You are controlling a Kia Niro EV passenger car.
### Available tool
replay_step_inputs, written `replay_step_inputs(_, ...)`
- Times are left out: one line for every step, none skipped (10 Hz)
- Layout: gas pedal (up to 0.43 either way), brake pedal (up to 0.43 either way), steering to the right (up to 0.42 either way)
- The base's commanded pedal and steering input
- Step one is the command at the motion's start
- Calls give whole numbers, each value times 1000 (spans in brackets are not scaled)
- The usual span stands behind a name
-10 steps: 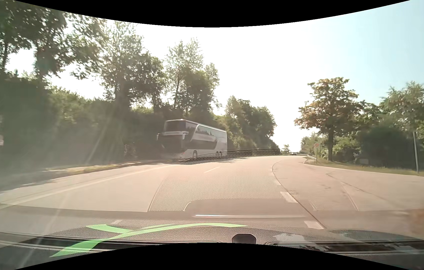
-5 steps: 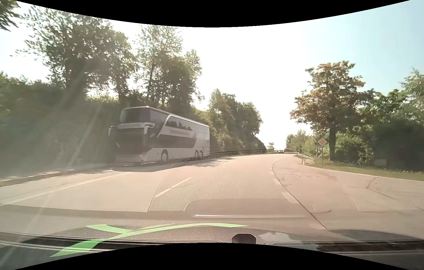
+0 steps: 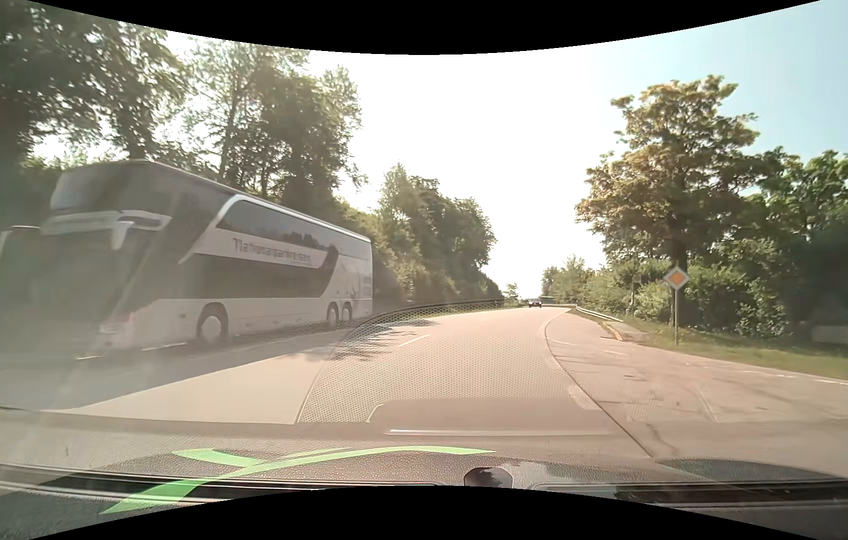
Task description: Follow the waypoints while adhering to traffic rules and regulations
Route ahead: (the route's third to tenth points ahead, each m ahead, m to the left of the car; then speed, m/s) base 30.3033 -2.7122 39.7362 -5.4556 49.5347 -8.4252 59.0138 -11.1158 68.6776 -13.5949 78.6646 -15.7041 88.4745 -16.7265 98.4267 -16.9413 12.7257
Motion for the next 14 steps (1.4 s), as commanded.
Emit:
replay_step_inputs(260, 0, 56)
replay_step_inputs(260, 0, 56)
replay_step_inputs(260, 0, 56)
replay_step_inputs(260, 0, 56)
replay_step_inputs(268, 0, 56)
replay_step_inputs(268, 0, 55)
replay_step_inputs(268, 0, 54)
replay_step_inputs(268, 0, 52)
replay_step_inputs(268, 0, 49)
replay_step_inputs(280, 0, 45)
replay_step_inputs(280, 0, 44)
replay_step_inputs(280, 0, 44)
replay_step_inputs(280, 0, 44)
replay_step_inputs(280, 0, 44)
